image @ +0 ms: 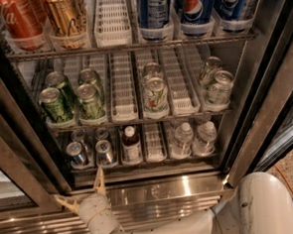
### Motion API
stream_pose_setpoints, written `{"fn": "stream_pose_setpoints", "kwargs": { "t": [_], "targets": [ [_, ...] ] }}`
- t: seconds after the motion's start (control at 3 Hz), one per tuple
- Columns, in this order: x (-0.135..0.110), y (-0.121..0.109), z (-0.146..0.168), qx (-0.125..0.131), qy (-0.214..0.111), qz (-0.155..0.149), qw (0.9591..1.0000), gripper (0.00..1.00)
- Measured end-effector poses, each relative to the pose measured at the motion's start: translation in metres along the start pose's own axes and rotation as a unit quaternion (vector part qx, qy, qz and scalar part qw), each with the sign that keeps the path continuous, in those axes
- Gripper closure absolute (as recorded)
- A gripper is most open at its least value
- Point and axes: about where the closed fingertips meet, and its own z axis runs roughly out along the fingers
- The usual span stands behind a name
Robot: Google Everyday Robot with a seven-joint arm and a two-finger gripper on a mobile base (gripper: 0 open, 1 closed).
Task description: Pick redbull can from bottom shelf of fridge
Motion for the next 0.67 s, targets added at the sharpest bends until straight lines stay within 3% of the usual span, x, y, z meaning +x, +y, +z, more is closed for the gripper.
{"fn": "stream_pose_setpoints", "kwargs": {
  "t": [0.67],
  "targets": [
    [-0.0082, -0.0068, 0.0117, 0.011, -0.019, -0.012, 0.9997, 0.12]
  ]
}}
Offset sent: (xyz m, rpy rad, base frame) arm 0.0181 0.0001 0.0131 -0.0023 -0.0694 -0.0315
